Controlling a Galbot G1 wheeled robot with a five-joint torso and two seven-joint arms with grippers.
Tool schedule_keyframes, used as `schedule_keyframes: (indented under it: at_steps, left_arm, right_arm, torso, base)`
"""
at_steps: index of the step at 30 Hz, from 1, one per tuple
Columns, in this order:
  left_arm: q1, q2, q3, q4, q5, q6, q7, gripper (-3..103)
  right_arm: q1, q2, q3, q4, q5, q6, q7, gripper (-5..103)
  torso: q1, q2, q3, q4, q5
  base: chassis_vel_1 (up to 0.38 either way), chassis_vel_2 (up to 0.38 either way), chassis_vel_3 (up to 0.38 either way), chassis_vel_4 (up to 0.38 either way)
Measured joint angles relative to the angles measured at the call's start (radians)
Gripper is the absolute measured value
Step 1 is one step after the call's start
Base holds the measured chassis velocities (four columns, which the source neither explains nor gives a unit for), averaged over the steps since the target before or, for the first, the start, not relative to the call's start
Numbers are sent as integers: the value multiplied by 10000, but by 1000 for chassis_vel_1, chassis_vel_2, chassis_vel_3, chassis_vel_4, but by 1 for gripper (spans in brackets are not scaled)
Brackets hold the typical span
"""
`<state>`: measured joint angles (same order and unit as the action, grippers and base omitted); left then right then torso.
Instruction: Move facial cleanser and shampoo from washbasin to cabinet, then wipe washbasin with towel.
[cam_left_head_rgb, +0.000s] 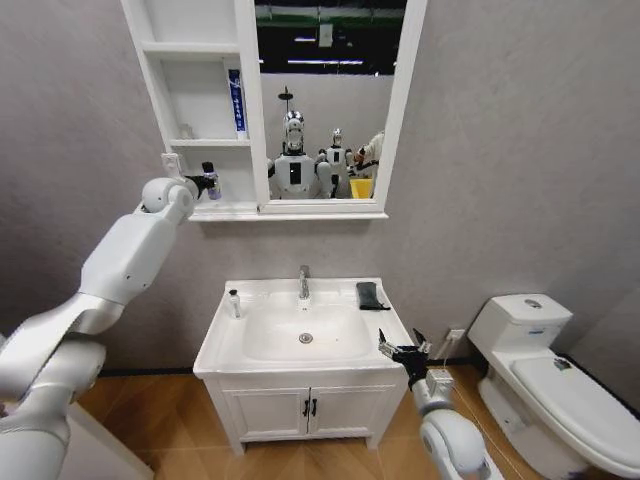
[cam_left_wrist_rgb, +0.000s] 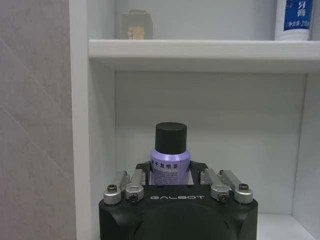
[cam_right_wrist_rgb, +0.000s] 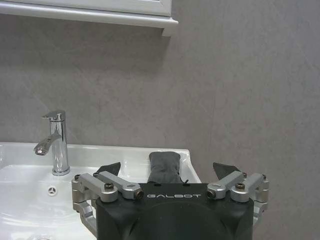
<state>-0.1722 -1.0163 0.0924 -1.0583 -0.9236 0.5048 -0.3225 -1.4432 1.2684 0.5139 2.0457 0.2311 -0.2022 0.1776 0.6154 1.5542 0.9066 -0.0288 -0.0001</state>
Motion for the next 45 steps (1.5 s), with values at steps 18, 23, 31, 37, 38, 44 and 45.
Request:
schedule_keyframes:
  at_steps: [18, 23, 31, 37, 38, 44, 45]
  left_arm:
    - [117, -93, -211, 183, 347, -51, -52, 70]
    - [281, 19, -435, -179, 250, -93, -48, 86]
    - [2609, 1944, -1341, -4808, -1004, 663, -1485, 100]
    - [5134, 2796, -1991, -7458, -959, 378, -2243, 100]
    - [5696, 2820, -2095, -7806, -841, 238, -2332, 100]
    - [7932, 2048, -2457, -7425, 900, -1159, -1779, 100]
    - [7932, 2048, -2457, -7425, 900, -1159, -1779, 100]
  right_arm:
    - [-75, -34, 38, -40, 32, 113, -34, 100]
    - [-124, -29, 40, 26, 22, 115, -36, 100]
    - [-129, 4, 34, 68, -24, 118, -13, 100]
    - [-106, 52, -13, 46, -90, 117, 2, 100]
    - [-127, 62, -15, 47, -123, 117, 0, 100]
    - [-215, 170, -83, 49, -260, 117, -9, 100]
    - [-215, 170, -83, 49, -260, 117, -9, 100]
  torso:
    - [-2, 1, -1, 0, 1]
    - [-1, 1, -1, -2, 0]
    - [-4, 3, -4, 3, 2]
    - [-3, 3, -4, 5, 1]
    - [-3, 4, -5, 2, 2]
    - [-3, 3, -2, -1, 1]
    - [-3, 3, -2, -1, 1]
  base:
    - [0, 0, 0, 0]
    - [0, 0, 0, 0]
    - [0, 0, 0, 0]
    - [0, 0, 0, 0]
    - [0, 0, 0, 0]
    - [0, 0, 0, 0]
    - [0, 0, 0, 0]
